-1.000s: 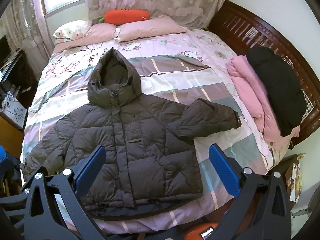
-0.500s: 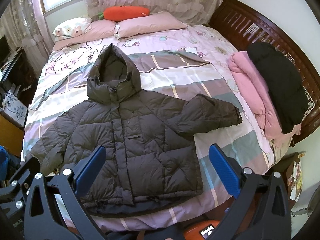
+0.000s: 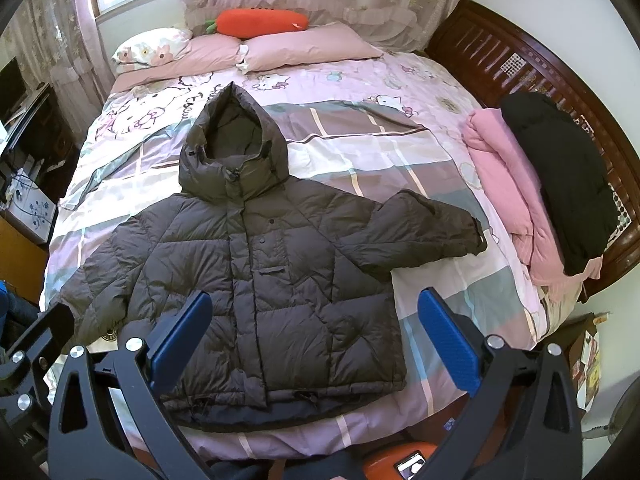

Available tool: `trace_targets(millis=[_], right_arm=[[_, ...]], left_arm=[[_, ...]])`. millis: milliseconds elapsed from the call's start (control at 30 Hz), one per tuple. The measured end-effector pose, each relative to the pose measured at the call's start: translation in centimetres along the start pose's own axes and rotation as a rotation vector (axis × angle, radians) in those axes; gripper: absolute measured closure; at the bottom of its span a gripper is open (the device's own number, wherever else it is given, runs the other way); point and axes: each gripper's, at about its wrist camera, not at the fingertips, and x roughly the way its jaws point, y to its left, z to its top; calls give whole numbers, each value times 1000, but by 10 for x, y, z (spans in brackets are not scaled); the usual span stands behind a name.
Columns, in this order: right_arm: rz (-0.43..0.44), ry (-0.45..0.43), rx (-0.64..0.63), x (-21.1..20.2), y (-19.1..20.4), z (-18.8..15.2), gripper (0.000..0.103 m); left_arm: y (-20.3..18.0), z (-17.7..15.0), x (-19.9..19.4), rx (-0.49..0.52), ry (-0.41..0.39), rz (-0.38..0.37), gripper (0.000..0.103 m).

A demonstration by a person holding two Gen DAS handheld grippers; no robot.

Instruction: Fold large clothes

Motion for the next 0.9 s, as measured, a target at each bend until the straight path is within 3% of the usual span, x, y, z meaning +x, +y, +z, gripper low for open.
trace_targets(millis=[700, 733, 900], right_arm=[[2, -30, -22, -10, -1, 1, 1], [2, -29, -23, -10, -1, 1, 1], [8, -30, -25, -12, -2, 1, 1]], left_arm=[[-28, 9, -3, -13, -2, -57, 2], [-12, 7, -5, -15, -4, -66, 2], [-13, 6, -11, -8, -28, -70, 2]])
